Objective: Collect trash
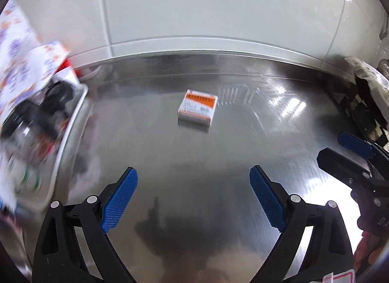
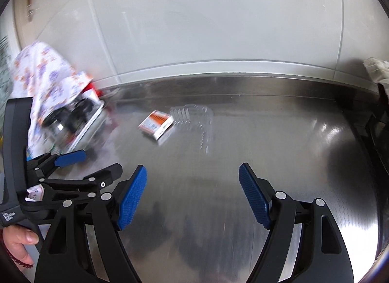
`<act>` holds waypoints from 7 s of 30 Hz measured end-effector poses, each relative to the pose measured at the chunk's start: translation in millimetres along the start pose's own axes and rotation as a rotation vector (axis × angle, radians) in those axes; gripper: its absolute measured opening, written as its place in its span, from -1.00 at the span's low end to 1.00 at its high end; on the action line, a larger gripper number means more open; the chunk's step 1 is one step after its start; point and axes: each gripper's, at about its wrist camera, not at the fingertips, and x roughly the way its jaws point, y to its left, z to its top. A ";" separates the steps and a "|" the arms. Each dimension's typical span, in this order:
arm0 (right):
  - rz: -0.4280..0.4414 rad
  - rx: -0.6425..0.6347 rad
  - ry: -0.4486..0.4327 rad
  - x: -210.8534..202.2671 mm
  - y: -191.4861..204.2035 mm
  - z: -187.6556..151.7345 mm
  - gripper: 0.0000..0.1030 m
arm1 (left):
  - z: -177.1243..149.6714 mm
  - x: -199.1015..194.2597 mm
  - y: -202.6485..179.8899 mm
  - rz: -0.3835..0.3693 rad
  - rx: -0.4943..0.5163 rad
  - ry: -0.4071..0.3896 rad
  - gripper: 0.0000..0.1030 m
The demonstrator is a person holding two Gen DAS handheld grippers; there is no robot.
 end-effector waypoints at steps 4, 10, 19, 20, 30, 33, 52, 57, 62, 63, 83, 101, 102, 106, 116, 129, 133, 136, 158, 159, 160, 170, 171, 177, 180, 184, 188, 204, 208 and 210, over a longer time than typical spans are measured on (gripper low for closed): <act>-0.020 0.033 0.016 33.7 -9.2 18.6 0.52 | 27.5 35.9 10.9 -0.011 0.010 0.020 0.79; -0.032 0.060 0.049 73.9 -16.9 33.1 0.52 | 46.8 71.7 14.2 -0.025 0.038 0.044 0.75; -0.035 0.058 0.078 107.8 -13.4 48.4 0.52 | 60.6 94.7 13.0 -0.021 0.081 0.038 0.69; -0.036 0.057 0.080 110.8 -12.8 49.7 0.52 | 63.8 97.1 13.4 -0.020 0.078 0.037 0.69; -0.050 0.047 0.112 130.8 -13.0 49.5 0.37 | 91.5 119.5 31.1 0.008 0.098 0.015 0.47; -0.058 0.033 0.121 135.4 -14.0 46.4 0.21 | 96.6 121.0 34.4 0.009 0.100 0.012 0.38; -0.068 0.069 0.107 122.0 -16.8 44.0 -0.79 | 86.7 121.5 50.0 0.012 0.083 0.001 -0.04; -0.059 0.072 0.112 107.4 -14.5 38.1 -0.80 | 75.2 110.0 49.2 0.018 0.064 0.008 -0.04; -0.042 0.059 0.112 81.6 -9.7 25.7 -0.81 | 57.8 80.9 43.4 0.023 0.048 0.001 -0.04; -0.036 0.059 0.111 74.7 -9.1 22.5 -0.81 | 53.3 74.0 42.7 0.022 0.041 0.000 -0.04; 0.087 -0.018 0.114 -77.1 -14.8 -69.4 -0.81 | -98.2 -90.9 -30.2 0.076 -0.060 0.005 -0.04; 0.049 0.052 0.117 -189.5 -4.4 -195.7 -0.81 | -214.0 -173.9 -67.9 -0.007 0.049 0.025 -0.04; 0.043 0.054 0.116 -197.6 -2.4 -203.2 -0.81 | -221.3 -178.5 -68.4 -0.009 0.057 0.025 -0.04; 0.020 0.051 0.123 -221.4 3.9 -232.4 -0.81 | -256.9 -196.1 -69.9 -0.022 0.074 0.039 -0.04; -0.011 0.069 0.246 -224.8 8.5 -302.9 -0.81 | -330.2 -185.6 -64.4 -0.049 0.049 0.161 -0.04; 0.013 0.015 0.488 -118.0 -6.6 -392.8 -0.81 | -401.7 -69.1 -59.4 -0.082 0.020 0.356 -0.04; 0.026 -0.014 0.541 -72.8 -5.6 -408.7 -0.81 | -419.1 -21.0 -61.0 -0.093 0.055 0.425 -0.04; 0.027 -0.031 0.568 -38.4 -4.9 -416.0 -0.81 | -428.0 6.0 -60.5 -0.091 0.071 0.461 -0.04; 0.061 -0.124 0.639 40.8 1.0 -421.8 -0.77 | -438.5 64.5 -55.7 -0.069 0.107 0.547 -0.02; 0.056 -0.129 0.637 40.5 0.9 -422.1 -0.73 | -438.2 64.5 -55.1 -0.070 0.104 0.546 -0.01; 0.057 -0.124 0.638 41.6 1.3 -421.9 -0.50 | -437.9 63.8 -54.9 -0.072 0.102 0.545 0.05; 0.057 -0.111 0.611 34.2 -0.6 -416.3 0.19 | -434.9 56.4 -54.6 -0.062 0.108 0.531 0.45; 0.056 -0.111 0.609 33.3 -1.0 -415.4 0.19 | -434.9 55.5 -54.6 -0.061 0.106 0.530 0.45; 0.056 -0.106 0.603 30.5 -4.1 -412.1 0.19 | -433.6 53.1 -54.7 -0.055 0.104 0.525 0.45; 0.057 -0.105 0.600 29.6 -1.1 -413.0 0.19 | -432.6 49.1 -53.9 -0.052 0.096 0.520 0.44; 0.058 -0.101 0.589 24.4 0.1 -410.5 0.19 | -431.2 41.2 -51.9 -0.041 0.078 0.509 0.44; 0.055 -0.090 0.573 14.6 0.8 -407.8 0.19 | -430.2 33.6 -52.7 -0.022 0.046 0.494 0.44; -0.160 0.005 0.437 -70.0 -4.2 -401.8 0.23 | -415.4 -47.7 -36.2 0.126 -0.276 0.377 0.68; -0.145 -0.001 0.449 -95.5 4.4 -397.2 0.23 | -408.1 -75.8 -39.0 0.137 -0.306 0.361 0.75; -0.127 -0.003 0.459 -109.2 8.2 -394.4 0.23 | -406.3 -83.5 -40.8 0.145 -0.304 0.358 0.79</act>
